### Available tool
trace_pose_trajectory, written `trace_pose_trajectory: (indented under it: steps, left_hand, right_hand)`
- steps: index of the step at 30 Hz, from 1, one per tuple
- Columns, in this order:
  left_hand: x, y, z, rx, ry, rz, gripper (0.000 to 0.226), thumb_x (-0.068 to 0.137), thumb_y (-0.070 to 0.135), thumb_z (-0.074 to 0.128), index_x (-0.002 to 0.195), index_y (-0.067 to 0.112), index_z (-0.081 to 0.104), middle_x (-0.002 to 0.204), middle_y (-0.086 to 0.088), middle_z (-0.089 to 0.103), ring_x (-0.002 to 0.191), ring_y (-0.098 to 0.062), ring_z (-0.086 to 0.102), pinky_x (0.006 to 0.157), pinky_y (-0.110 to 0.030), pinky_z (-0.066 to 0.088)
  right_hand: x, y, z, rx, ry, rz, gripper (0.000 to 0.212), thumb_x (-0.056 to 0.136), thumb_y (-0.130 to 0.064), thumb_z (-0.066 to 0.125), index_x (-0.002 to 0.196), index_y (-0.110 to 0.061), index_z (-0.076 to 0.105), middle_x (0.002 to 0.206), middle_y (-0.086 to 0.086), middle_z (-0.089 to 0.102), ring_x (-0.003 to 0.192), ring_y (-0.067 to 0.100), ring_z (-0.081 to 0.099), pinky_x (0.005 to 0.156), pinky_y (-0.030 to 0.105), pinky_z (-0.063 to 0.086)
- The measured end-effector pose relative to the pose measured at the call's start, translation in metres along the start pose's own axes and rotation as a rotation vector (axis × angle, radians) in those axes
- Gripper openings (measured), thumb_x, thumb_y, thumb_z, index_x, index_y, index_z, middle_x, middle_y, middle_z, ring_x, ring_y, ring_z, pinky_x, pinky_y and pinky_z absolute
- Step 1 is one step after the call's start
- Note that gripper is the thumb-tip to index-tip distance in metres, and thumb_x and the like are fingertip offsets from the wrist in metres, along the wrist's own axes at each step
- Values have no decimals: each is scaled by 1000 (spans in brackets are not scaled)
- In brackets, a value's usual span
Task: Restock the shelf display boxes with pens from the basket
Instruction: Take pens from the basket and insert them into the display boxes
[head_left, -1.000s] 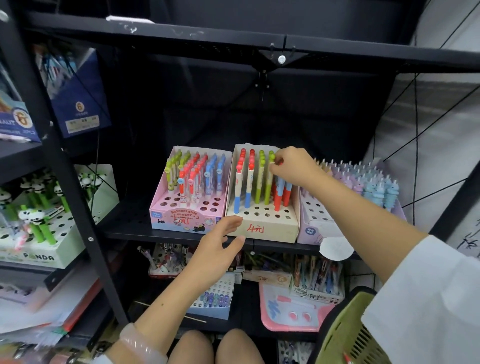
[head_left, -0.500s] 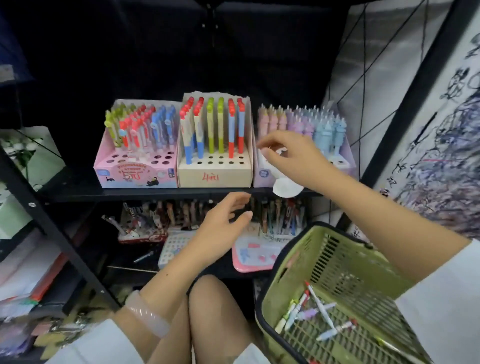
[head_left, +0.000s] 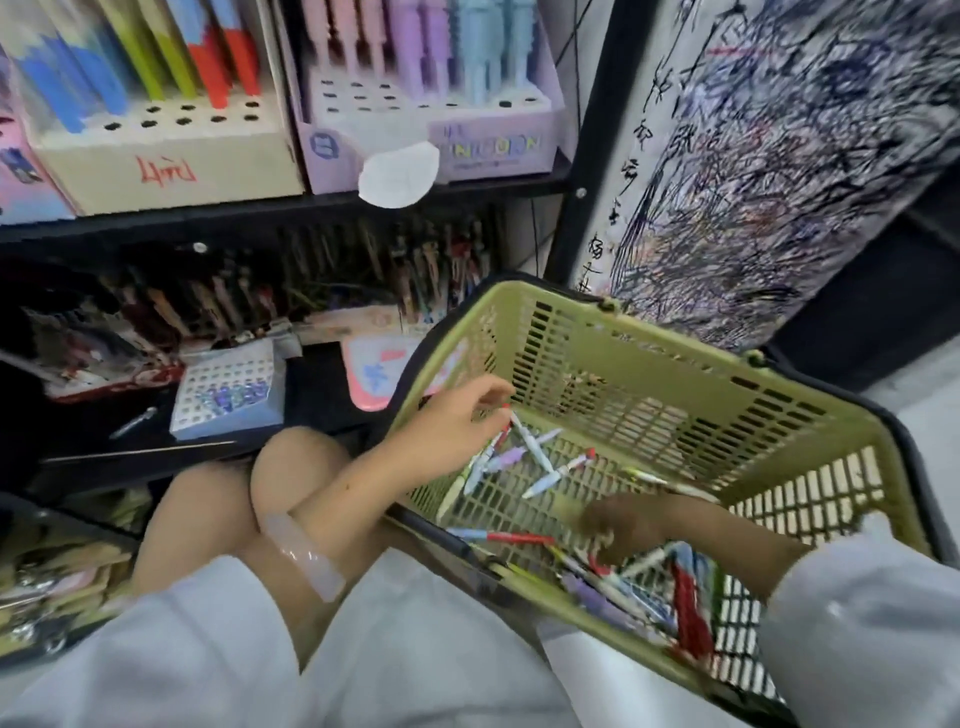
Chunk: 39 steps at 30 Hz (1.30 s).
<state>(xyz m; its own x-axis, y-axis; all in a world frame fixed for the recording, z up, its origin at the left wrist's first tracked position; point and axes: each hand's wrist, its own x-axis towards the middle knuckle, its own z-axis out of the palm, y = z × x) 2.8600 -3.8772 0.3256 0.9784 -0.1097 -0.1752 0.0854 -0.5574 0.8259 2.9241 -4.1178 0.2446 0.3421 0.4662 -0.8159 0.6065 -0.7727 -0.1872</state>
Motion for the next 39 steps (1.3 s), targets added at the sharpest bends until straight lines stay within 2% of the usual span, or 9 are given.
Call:
trace_pose_trajectory:
  steps: [3,7,11,17,23,26,31,36,39]
  left_hand:
    - [2,-8,9,20,-71,-30,31,97,26,46,127,22,49,129,4,50,119,-9,45,100,-27,37]
    - [2,-13,12,-25,-70,-51,21,97,25,46,117,29,50,117,9,52,112,-7,48,98,-27,39]
    - [2,-13,14,-25,-96,-67,27,97,25,45,124,24,49,118,9,51,111,-6,47,94,-22,36]
    - [2,-14,13,-35,-92,-61,26,97,25,45,122,25,50,114,13,51,109,-3,47,92,-19,37]
    - [2,-15,11,-93,-77,-53,18,97,23,46,112,32,48,106,24,49,100,8,46,80,-7,34]
    - [1,-14,11,-115,-79,-48,18,97,22,45,112,31,49,106,23,49,102,7,46,81,-8,35]
    - [0,-14,10,-127,-83,-54,18,97,22,45,112,32,49,109,18,51,109,-3,48,90,-17,35]
    - [-2,-11,8,-135,-88,-46,19,97,23,45,114,30,50,114,14,52,112,-4,48,93,-20,36]
    - [-4,-9,4,-142,-63,-45,20,97,23,45,115,29,51,119,9,54,114,-6,49,96,-21,37]
  right_hand:
    - [4,10,39,39,-36,5,58,81,-31,70,129,-11,43,130,12,51,108,20,52,85,25,39]
    - [6,14,83,-95,214,74,72,76,-46,66,135,-19,35,128,6,52,114,27,53,89,32,41]
    - [12,6,101,-103,334,96,61,76,-45,62,125,-17,39,118,7,57,106,28,58,85,34,45]
    - [19,-13,97,218,230,83,47,84,-31,61,119,-7,41,115,15,58,102,30,58,74,30,43]
    - [13,-9,86,730,-78,64,64,87,-18,58,143,-9,30,143,6,40,122,17,44,99,24,40]
    - [11,-9,83,726,-134,66,66,87,-19,58,145,-11,27,145,6,37,128,19,40,103,26,37]
    - [14,-17,82,673,2,24,34,82,-11,61,113,-14,49,99,-2,55,93,14,54,70,18,44]
    - [9,-17,76,706,-46,46,42,82,-11,59,123,-12,48,111,6,57,97,15,53,86,29,47]
    - [-4,-12,59,809,-55,-5,43,87,-4,55,128,-8,44,107,1,60,92,9,55,77,17,48]
